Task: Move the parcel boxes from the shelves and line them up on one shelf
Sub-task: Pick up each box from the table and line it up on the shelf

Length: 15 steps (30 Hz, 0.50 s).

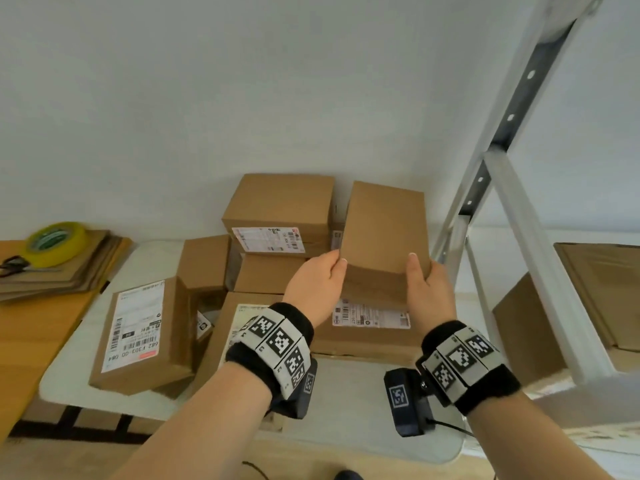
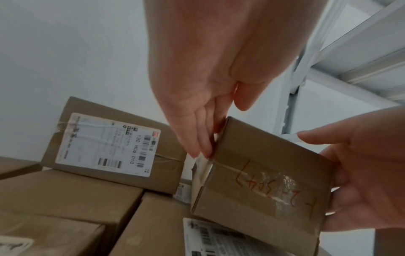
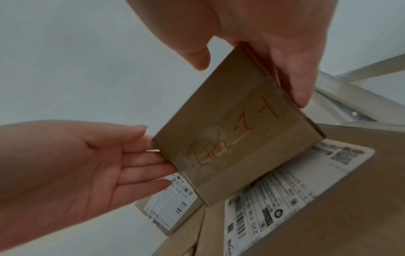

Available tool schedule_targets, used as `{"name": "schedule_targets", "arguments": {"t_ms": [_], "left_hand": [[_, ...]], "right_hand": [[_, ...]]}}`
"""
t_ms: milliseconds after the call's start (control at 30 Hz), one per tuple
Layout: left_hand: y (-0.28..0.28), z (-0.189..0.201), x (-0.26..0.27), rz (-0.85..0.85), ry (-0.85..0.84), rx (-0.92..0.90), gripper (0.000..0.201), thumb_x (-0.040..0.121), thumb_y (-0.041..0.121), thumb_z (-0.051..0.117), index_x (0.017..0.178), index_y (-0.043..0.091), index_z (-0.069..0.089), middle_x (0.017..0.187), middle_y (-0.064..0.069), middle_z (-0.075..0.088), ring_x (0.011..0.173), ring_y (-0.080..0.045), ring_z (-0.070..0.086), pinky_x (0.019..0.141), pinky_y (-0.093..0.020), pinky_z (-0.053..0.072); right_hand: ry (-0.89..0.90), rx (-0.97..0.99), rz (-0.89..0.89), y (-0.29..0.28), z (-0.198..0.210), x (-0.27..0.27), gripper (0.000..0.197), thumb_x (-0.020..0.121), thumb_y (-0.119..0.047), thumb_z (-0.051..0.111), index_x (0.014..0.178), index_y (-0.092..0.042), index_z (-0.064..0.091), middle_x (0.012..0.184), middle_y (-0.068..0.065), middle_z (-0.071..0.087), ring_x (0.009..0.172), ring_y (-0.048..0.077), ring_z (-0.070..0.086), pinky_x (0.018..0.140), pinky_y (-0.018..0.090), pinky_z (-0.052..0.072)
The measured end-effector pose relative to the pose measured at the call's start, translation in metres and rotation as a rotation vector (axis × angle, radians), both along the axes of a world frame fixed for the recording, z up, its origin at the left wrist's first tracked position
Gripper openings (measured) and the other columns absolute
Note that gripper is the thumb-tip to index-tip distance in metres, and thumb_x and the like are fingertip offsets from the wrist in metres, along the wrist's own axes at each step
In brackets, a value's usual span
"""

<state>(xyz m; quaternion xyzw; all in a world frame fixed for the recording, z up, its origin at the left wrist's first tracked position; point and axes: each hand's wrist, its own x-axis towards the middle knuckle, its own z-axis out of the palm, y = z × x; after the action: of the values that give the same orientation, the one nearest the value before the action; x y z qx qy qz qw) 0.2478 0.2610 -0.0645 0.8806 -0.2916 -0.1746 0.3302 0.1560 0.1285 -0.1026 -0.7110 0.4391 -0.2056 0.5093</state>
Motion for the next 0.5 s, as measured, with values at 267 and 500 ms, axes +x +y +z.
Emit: {"name": "schedule_targets", "arguments": {"t_ms": [267,500], "left_hand": [[0.039,0.019,-0.046,0.11,-0.046,-0.173,0.025,0.095,0.04,0.046,0.106,0.018,0.051,0.09,0.009,0.057,0.078,0.0,0.053,0.065,-0.014,0.039],[0.107,0.019,-0.109,0.144,0.081,-0.331,0.065,0.08,0.06,0.055,0.131,0.021,0.042,0.123,0.007,0.057,0.11,-0.011,0.056,0.097,-0.038,0.048]], "right_hand": [[-0.211,-0.029,-0.018,0.043,0.037,-0.056,0.044,0.093,-0.036,0.051,0.127,-0.009,0.044,0.118,0.005,0.052,0.106,0.017,0.052,0.088,0.029,0.045],[-0.407,-0.194,0.154,0.119,0.056,-0.126,0.039,0.081,-0.045,0.061,0.116,-0.031,0.053,0.121,-0.005,0.05,0.107,0.002,0.05,0.091,0.022,0.043]]}}
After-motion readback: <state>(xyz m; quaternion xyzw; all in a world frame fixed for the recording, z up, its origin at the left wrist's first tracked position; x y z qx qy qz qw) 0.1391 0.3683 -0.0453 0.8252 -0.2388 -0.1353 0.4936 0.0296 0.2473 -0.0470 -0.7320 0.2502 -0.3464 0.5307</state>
